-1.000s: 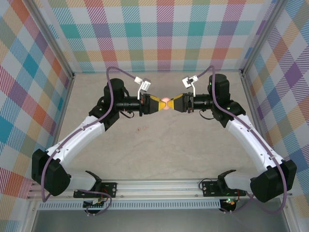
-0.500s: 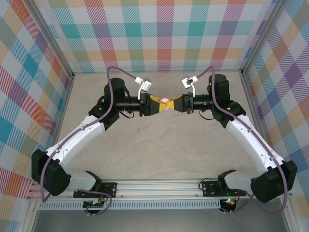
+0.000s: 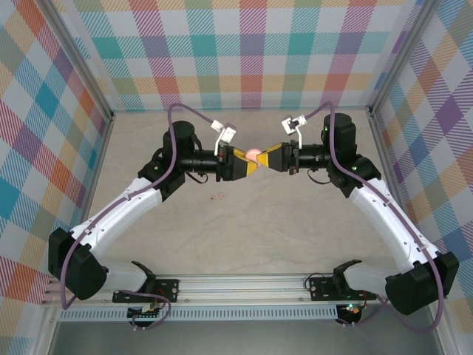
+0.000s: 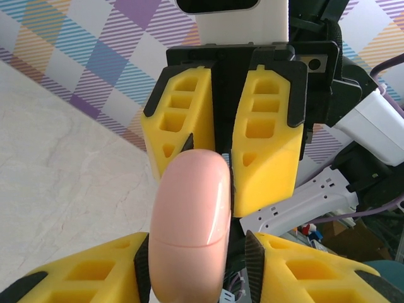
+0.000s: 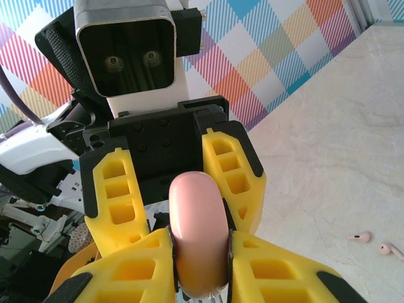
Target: Insert wireless bluetooth earbuds into charging case
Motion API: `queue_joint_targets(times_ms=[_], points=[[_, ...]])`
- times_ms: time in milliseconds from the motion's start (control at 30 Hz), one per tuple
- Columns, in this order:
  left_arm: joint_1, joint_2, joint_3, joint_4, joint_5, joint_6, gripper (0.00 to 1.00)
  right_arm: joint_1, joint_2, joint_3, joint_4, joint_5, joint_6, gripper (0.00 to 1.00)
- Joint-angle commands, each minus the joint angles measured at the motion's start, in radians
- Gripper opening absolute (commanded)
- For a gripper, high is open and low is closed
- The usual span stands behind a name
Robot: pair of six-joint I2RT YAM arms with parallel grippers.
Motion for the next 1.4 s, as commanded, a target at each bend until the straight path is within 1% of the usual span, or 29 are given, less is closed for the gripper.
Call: queue_joint_targets(times_ms=[0, 100, 400, 533, 767, 833, 867, 900, 967, 1033, 1067, 1133, 1200, 1267, 1367], points=[[-0.008, -0.021, 0.037, -0.007, 0.023, 0.013, 0.42, 0.007, -0.011, 0.028, 0.001, -0.026, -0.01, 0.21], [-0.008, -0.021, 0.037, -0.007, 0.014, 0.013, 0.4, 0.006, -0.011, 0.026, -0.002, -0.032, -0.013, 0.21], [-0.009, -0.021, 0.037, -0.004, 0.011, 0.009, 0.4, 0.006, -0.021, 0.016, -0.018, -0.035, -0.021, 0.22], [-0.009, -0.014, 0.039, -0.001, 0.018, 0.003, 0.36, 0.006, -0.024, 0.021, -0.021, -0.033, -0.024, 0.22], [-0.009, -0.012, 0.039, 0.004, 0.016, 0.002, 0.23, 0.008, -0.018, 0.025, -0.023, -0.039, -0.025, 0.23], [-0.009, -0.012, 0.037, 0.001, 0.013, 0.005, 0.21, 0.008, -0.015, 0.027, -0.033, -0.033, -0.029, 0.23], [-0.009, -0.013, 0.037, -0.005, 0.006, 0.009, 0.21, 0.008, -0.016, 0.03, -0.042, -0.024, -0.034, 0.25], [-0.009, -0.015, 0.038, -0.022, -0.014, 0.019, 0.21, 0.008, -0.016, 0.035, -0.059, -0.011, -0.042, 0.28], [-0.009, -0.021, 0.039, -0.043, -0.053, 0.036, 0.19, 0.008, -0.021, 0.047, -0.093, 0.023, -0.059, 0.36], [-0.01, -0.031, 0.036, -0.052, -0.102, 0.061, 0.17, 0.008, -0.028, 0.061, -0.132, 0.068, -0.078, 0.48], [-0.01, -0.036, 0.033, -0.052, -0.121, 0.075, 0.17, 0.008, -0.03, 0.069, -0.148, 0.084, -0.086, 0.5], [-0.01, -0.052, 0.013, -0.035, -0.151, 0.14, 0.17, 0.008, -0.032, 0.09, -0.2, 0.13, -0.109, 0.53], [-0.011, -0.073, -0.029, 0.021, -0.128, 0.224, 0.18, 0.008, -0.025, 0.119, -0.255, 0.164, -0.129, 0.54], [-0.016, -0.101, -0.076, 0.069, -0.138, 0.303, 0.18, 0.009, -0.018, 0.143, -0.293, 0.163, -0.145, 0.55], [-0.02, -0.129, -0.116, 0.106, -0.147, 0.387, 0.16, 0.015, -0.016, 0.16, -0.317, 0.152, -0.157, 0.56]])
